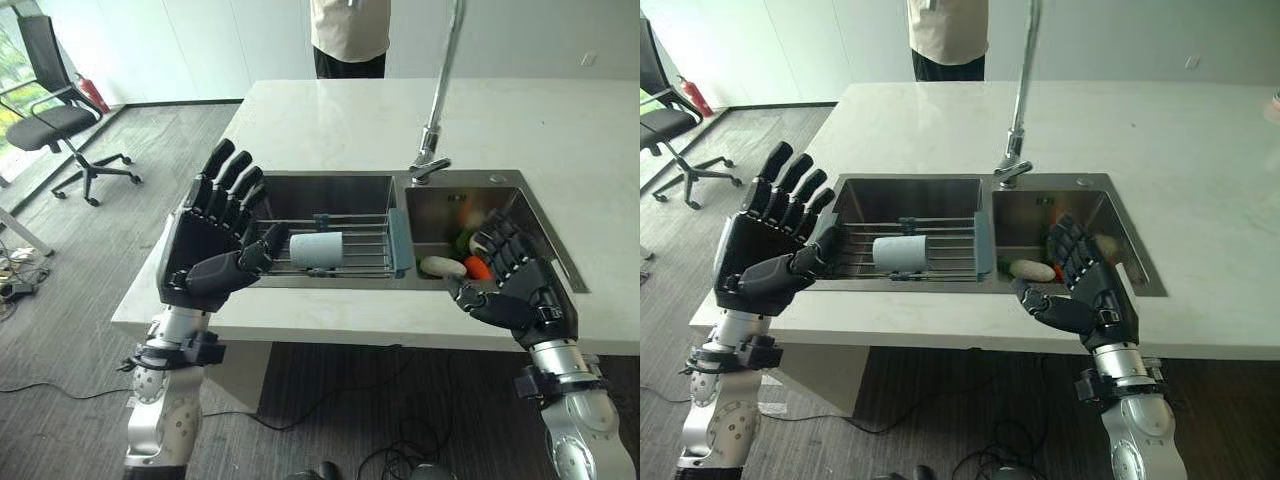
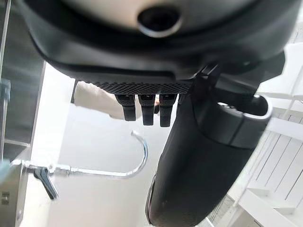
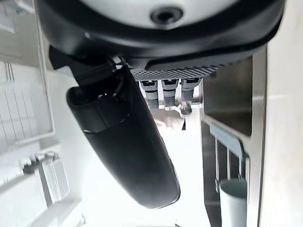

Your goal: Place the dishes in the dishwasher.

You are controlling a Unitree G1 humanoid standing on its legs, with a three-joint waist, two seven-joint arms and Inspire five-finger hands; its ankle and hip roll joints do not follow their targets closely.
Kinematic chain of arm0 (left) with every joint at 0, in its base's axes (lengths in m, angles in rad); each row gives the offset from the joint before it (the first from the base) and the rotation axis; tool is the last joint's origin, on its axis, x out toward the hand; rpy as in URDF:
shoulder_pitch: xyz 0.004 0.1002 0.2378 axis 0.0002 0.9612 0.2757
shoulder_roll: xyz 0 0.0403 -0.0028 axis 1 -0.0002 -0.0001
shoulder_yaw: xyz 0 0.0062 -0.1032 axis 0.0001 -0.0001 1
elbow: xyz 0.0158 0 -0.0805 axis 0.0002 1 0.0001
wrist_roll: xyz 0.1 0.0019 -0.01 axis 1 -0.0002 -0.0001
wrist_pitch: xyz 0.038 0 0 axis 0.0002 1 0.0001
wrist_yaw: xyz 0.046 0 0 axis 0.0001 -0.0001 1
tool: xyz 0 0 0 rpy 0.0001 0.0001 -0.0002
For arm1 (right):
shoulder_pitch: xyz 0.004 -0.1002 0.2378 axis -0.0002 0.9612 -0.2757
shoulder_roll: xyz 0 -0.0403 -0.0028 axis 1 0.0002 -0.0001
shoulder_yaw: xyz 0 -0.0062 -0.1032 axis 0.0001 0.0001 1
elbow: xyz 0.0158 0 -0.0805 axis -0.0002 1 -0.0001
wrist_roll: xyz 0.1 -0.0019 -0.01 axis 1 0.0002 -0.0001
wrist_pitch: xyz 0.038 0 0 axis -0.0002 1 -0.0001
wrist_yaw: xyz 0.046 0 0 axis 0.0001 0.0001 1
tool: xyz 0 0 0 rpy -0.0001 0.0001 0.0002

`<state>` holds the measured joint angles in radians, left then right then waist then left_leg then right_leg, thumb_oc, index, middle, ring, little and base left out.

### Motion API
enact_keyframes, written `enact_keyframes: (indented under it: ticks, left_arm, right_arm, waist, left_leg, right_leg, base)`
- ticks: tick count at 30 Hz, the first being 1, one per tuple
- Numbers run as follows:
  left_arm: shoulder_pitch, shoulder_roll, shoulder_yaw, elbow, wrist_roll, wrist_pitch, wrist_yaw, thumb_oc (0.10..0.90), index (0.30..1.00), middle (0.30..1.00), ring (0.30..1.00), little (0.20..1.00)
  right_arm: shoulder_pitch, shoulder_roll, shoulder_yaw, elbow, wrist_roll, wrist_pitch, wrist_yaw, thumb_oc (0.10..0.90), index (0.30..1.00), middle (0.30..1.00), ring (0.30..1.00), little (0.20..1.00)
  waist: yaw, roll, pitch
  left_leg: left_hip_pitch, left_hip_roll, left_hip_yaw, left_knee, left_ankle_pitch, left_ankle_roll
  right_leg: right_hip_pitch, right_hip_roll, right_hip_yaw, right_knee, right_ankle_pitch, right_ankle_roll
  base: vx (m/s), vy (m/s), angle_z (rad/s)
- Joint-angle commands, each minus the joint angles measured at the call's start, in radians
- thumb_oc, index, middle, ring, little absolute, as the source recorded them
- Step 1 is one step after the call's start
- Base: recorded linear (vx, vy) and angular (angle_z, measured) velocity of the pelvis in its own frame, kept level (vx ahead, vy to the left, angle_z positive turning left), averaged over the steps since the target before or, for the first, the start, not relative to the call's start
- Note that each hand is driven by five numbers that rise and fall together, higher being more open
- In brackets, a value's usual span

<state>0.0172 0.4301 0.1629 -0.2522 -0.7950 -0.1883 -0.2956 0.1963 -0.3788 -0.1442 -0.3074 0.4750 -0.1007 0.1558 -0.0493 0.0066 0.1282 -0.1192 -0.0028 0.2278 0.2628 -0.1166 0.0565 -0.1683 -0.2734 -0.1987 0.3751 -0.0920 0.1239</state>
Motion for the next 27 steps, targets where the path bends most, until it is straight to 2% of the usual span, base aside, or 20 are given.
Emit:
enact_keyframes:
  ticks: [1,3,4,6,8,10,13,16,22,25,27]
  left_arm:
    - [-0.110,0.064,0.012,-0.089,0.013,-0.089,-0.035,0.800,0.900,0.900,0.900,0.900]
    - [-0.112,0.084,0.004,-0.097,0.077,-0.098,-0.005,0.800,0.900,0.900,0.900,0.900]
    - [-0.110,0.103,0.016,-0.103,0.128,-0.112,0.028,0.800,0.900,0.900,0.900,0.900]
    - [-0.121,0.138,0.023,-0.091,0.219,-0.099,0.067,0.800,0.900,0.900,0.900,0.900]
    - [-0.143,0.222,0.035,-0.048,0.324,-0.097,0.098,0.800,0.900,0.900,0.900,0.900]
    - [-0.156,0.265,0.027,-0.034,0.379,-0.082,0.115,0.800,0.900,0.900,0.900,0.900]
    - [-0.185,0.317,0.023,-0.009,0.398,-0.038,0.080,0.800,0.900,0.900,0.900,0.900]
    - [-0.256,0.470,0.003,0.072,0.433,0.039,0.018,0.800,0.900,0.900,0.900,0.900]
    - [-0.363,0.615,-0.054,0.164,0.440,0.158,-0.052,0.800,0.900,0.900,0.900,0.900]
    - [-0.454,0.676,-0.115,0.271,0.438,0.164,-0.060,0.800,0.900,0.900,0.900,0.900]
    - [-0.511,0.715,-0.152,0.332,0.421,0.193,-0.092,0.800,0.900,0.900,0.900,0.900]
  right_arm:
    - [-0.133,-0.028,-0.026,-0.044,0.015,-0.093,0.010,0.800,0.900,0.900,0.900,0.900]
    - [-0.142,-0.034,-0.017,-0.054,0.007,-0.079,0.007,0.800,0.900,0.900,0.900,0.900]
    - [-0.149,-0.051,-0.017,-0.061,0.020,-0.063,0.007,0.800,0.900,0.900,0.900,0.900]
    - [-0.163,-0.071,-0.015,-0.058,0.028,-0.048,0.001,0.800,0.900,0.900,0.900,0.900]
    - [-0.190,-0.106,0.001,-0.051,0.023,-0.029,-0.008,0.800,0.900,0.900,0.900,0.900]
    - [-0.201,-0.125,0.009,-0.051,0.027,-0.016,-0.008,0.800,0.900,0.900,0.900,0.900]
    - [-0.203,-0.142,0.012,-0.043,0.032,-0.002,-0.004,0.800,0.900,0.900,0.900,0.900]
    - [-0.213,-0.193,0.014,-0.039,0.050,0.011,0.004,0.800,0.900,0.900,0.900,0.900]
    - [-0.225,-0.233,0.024,-0.030,0.050,0.022,0.009,0.800,0.900,0.900,0.900,0.900]
    - [-0.242,-0.259,0.033,-0.024,0.070,0.024,0.000,0.800,0.900,0.900,0.900,0.900]
    - [-0.244,-0.265,0.034,-0.019,0.069,0.029,0.001,0.800,0.900,0.900,0.900,0.900]
  waist:
    - [-0.013,-0.028,-0.046]
    - [-0.008,-0.030,-0.045]
    - [-0.003,-0.028,-0.048]
    - [0.003,-0.025,-0.060]
    - [0.002,-0.013,-0.080]
    - [-0.004,-0.004,-0.086]
    - [-0.009,0.006,-0.094]
    - [-0.033,0.036,-0.103]
    - [-0.053,0.064,-0.107]
    - [-0.066,0.074,-0.107]
    - [-0.073,0.084,-0.106]
  left_leg:
    - [-0.014,0.069,-0.101,0.037,-0.080,-0.109]
    - [-0.006,0.067,-0.086,0.037,-0.092,-0.101]
    - [0.002,0.075,-0.075,0.037,-0.097,-0.102]
    - [0.006,0.084,-0.065,0.037,-0.098,-0.104]
    - [0.017,0.110,-0.043,0.037,-0.101,-0.112]
    - [0.021,0.123,-0.031,0.037,-0.101,-0.117]
    - [0.023,0.133,-0.023,0.037,-0.100,-0.125]
    - [0.030,0.143,-0.013,0.037,-0.097,-0.135]
    - [0.032,0.147,-0.005,0.037,-0.092,-0.145]
    - [0.036,0.145,0.001,0.037,-0.092,-0.146]
    - [0.038,0.145,0.007,0.037,-0.092,-0.146]
  right_leg:
    - [0.027,0.046,0.030,-0.075,0.031,0.061]
    - [0.020,0.032,0.028,-0.075,0.055,0.067]
    - [0.022,0.036,0.018,-0.075,0.026,0.068]
    - [0.026,0.039,0.005,-0.075,0.007,0.068]
    - [0.034,0.054,-0.003,-0.075,-0.026,0.071]
    - [0.035,0.063,-0.002,-0.075,-0.036,0.067]
    - [0.042,0.069,-0.009,-0.075,-0.045,0.062]
    - [0.048,0.090,-0.001,-0.075,-0.060,0.053]
    - [0.051,0.095,0.005,-0.075,-0.063,0.057]
    - [0.053,0.098,0.011,-0.075,-0.062,0.060]
    - [0.053,0.099,0.017,-0.075,-0.062,0.062]
  base:
    - [0.04,-0.090,-0.12]
    - [0.07,-0.129,-0.10]
    - [0.08,-0.182,-0.02]
    - [0.07,-0.184,0.04]
    - [0.09,-0.199,-0.03]
    - [0.05,-0.121,0.01]
    - [0.04,-0.104,-0.05]
    - [0.05,-0.081,-0.05]
    - [0.01,-0.001,-0.04]
    - [0.01,0.012,0.00]
    - [0.02,0.046,-0.01]
